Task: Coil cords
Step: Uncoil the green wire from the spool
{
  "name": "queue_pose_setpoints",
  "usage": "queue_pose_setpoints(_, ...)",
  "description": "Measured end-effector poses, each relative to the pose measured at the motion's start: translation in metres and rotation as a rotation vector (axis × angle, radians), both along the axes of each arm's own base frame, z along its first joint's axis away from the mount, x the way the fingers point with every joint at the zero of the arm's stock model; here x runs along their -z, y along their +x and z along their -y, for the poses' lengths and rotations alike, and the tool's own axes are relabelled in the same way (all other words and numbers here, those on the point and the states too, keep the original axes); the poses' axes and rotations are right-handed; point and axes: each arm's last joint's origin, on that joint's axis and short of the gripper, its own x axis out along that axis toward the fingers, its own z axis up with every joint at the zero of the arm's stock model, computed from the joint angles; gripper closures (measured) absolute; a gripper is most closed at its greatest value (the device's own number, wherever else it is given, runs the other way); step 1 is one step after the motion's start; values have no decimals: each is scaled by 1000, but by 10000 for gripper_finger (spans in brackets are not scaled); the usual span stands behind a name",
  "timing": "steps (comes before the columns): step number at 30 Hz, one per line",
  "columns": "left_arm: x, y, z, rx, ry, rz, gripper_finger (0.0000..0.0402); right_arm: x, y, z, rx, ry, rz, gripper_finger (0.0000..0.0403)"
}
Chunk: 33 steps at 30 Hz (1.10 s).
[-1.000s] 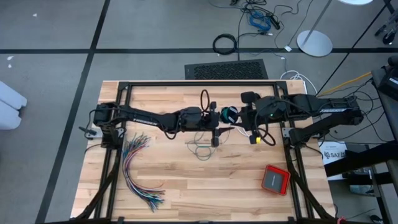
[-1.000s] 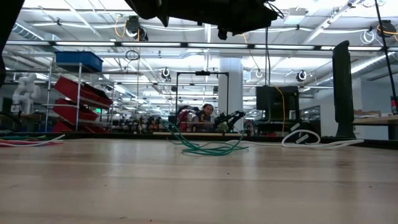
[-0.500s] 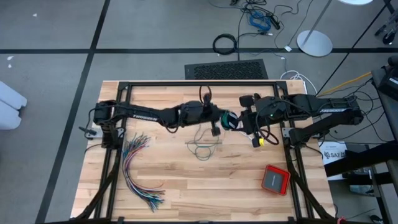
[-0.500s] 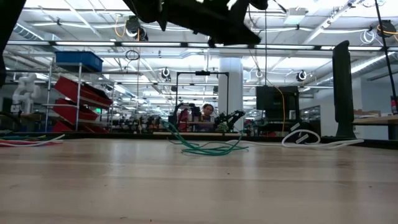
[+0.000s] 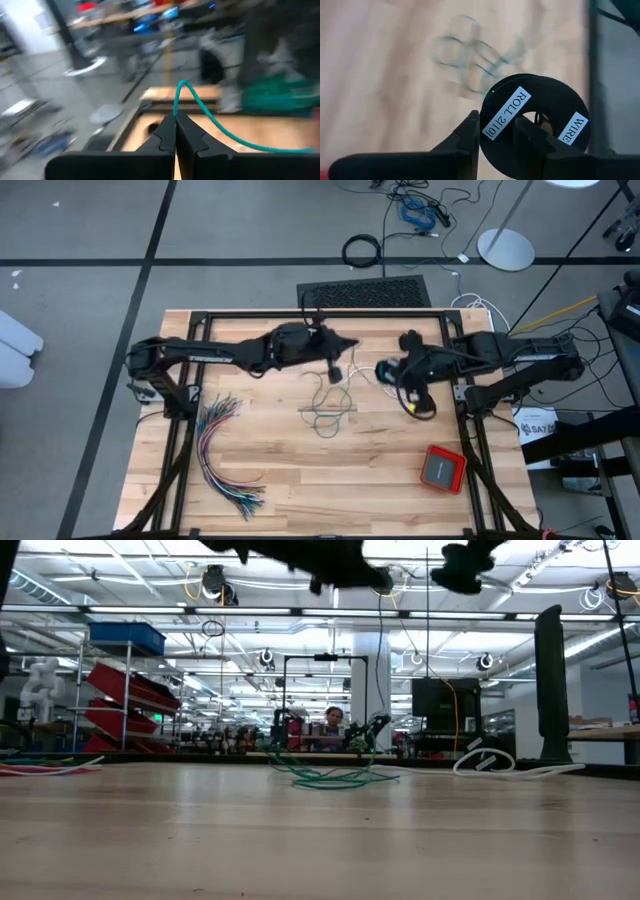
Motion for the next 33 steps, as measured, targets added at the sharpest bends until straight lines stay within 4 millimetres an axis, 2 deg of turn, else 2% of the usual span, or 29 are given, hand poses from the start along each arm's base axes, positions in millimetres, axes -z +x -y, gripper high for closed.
queue_pose_setpoints(4, -1, -3, 21, 134, -26, -48, 401, -7, -2, 15, 112, -99, 66, 325)
queue_pose_setpoints(7, 16, 1, 31, 128, -34, -158, 401, -19, -2, 18, 88, -132, 184, 325)
queue_pose_setpoints(10, 36, 4, 33, 37, -20, -276, 401, -31, -1, 15, -36, -83, 311, 325)
queue_pose_setpoints(13, 52, 5, 26, -71, -2, -373, 401, -36, 1, 10, -172, 17, 376, 325)
queue_pose_setpoints(16, 60, 3, 12, -183, 2, -433, 401, -35, 0, 7, -255, 102, 359, 325)
queue_pose_setpoints(20, 65, -5, -9, -319, -1, -494, 401, -28, -2, 4, -285, 187, 278, 325)
queue_pose_setpoints(24, 71, -13, -27, -374, -41, -559, 397, -22, -7, 0, -269, 226, 203, 325)
queue_pose_setpoints(28, 72, -14, -31, -316, -81, -575, 349, -17, -12, -2, -216, 224, 125, 325)
queue_pose_setpoints(33, 73, -11, -22, -209, -137, -569, 233, -13, -16, -1, -163, 196, 80, 325)
